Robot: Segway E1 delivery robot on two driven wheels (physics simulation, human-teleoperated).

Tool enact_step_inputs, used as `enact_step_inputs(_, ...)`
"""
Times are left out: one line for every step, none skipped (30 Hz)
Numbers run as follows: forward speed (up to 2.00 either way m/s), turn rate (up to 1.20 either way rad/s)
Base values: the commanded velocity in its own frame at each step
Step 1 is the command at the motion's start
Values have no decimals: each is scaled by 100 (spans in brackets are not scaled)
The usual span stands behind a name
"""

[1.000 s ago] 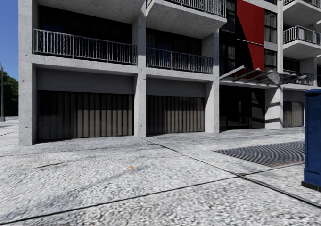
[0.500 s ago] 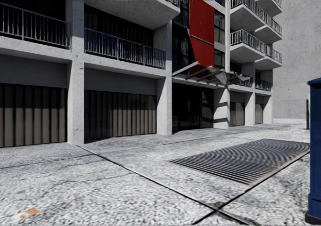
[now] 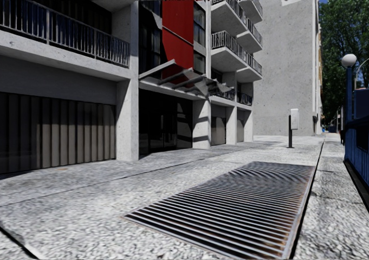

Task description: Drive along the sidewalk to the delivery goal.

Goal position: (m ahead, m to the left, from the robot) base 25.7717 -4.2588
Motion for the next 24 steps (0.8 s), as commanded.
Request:
enact_step_inputs(200,-65)
enact_step_inputs(200,-65)
enact_step_inputs(200,-65)
enact_step_inputs(200,-65)
enact_step_inputs(200,-65)
enact_step_inputs(200,-65)
enact_step_inputs(200,-65)
enact_step_inputs(200,-65)
enact_step_inputs(200,-65)
enact_step_inputs(200,-65)
enact_step_inputs(200,-65)
enact_step_inputs(200,-65)
enact_step_inputs(200,-65)
enact_step_inputs(200,-65)
enact_step_inputs(200,-65)
enact_step_inputs(200,-65)
enact_step_inputs(200,-65)
enact_step_inputs(200,-65)
enact_step_inputs(200,-65)
enact_step_inputs(200,-65)
enact_step_inputs(200,-65)
enact_step_inputs(200,-65)
enact_step_inputs(200,-65)
enact_step_inputs(200,-52)
